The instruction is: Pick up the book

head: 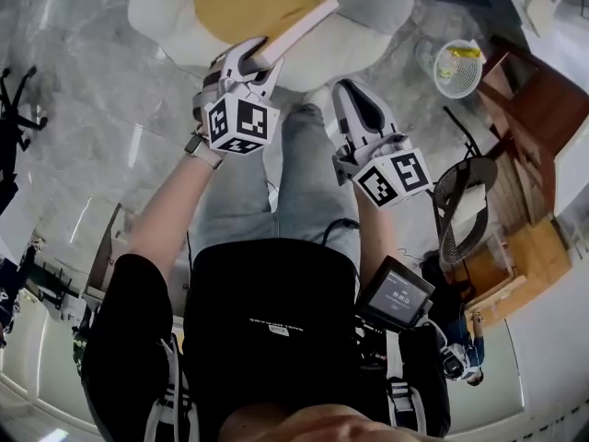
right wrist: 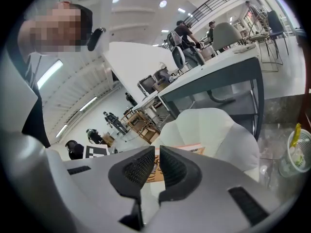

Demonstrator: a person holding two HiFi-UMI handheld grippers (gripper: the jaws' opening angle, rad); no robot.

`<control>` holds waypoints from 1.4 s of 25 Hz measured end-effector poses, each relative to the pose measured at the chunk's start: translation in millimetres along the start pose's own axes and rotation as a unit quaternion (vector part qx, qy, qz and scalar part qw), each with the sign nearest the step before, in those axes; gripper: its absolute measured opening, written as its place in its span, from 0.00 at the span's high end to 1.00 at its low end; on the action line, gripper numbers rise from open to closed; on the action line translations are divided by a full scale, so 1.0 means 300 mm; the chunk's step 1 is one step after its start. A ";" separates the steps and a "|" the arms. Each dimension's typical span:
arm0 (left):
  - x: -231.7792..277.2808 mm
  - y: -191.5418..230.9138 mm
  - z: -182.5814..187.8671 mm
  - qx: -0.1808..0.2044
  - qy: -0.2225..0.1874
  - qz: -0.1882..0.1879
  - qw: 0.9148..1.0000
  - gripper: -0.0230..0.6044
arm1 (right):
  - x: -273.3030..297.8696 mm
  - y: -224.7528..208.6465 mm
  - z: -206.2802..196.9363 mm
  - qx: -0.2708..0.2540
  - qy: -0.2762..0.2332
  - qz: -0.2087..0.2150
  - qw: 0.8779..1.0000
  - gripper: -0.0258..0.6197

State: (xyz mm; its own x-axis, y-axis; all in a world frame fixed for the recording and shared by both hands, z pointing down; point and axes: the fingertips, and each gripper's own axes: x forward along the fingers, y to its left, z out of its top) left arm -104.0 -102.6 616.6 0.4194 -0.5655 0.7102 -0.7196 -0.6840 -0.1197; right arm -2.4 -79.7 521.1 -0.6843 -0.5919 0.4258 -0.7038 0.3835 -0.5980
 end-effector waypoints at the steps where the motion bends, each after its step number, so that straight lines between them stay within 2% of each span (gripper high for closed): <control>1: -0.032 -0.002 0.015 0.000 -0.001 0.002 1.000 0.72 | -0.012 0.020 0.018 -0.003 -0.002 0.003 1.000 0.89; 5: -0.166 0.005 0.076 -0.017 -0.004 0.011 1.000 0.72 | -0.069 0.104 0.081 -0.011 -0.007 0.013 1.000 0.89; 14: -0.391 0.087 0.281 -0.054 -0.042 0.053 0.996 0.72 | -0.175 0.233 0.224 -0.037 -0.019 0.029 0.999 0.89; 18: -0.472 0.088 0.369 -0.055 -0.054 0.066 0.995 0.72 | -0.226 0.280 0.290 -0.046 -0.027 0.033 0.998 0.89; 29: -0.753 0.039 0.543 -0.064 -0.093 0.074 0.991 0.72 | -0.389 0.454 0.437 -0.070 -0.063 0.052 0.994 0.89; 35: -0.900 -0.004 0.625 -0.090 -0.115 0.057 0.988 0.72 | -0.472 0.548 0.495 -0.080 -0.079 0.058 0.992 0.89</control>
State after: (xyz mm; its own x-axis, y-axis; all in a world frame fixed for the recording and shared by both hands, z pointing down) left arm -112.5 -35.5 294.9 0.4305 -0.7378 0.5200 -0.8470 -0.5293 -0.0497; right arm 7.0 -38.2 261.6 -0.7335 -0.6357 0.2407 -0.6515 0.5564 -0.5158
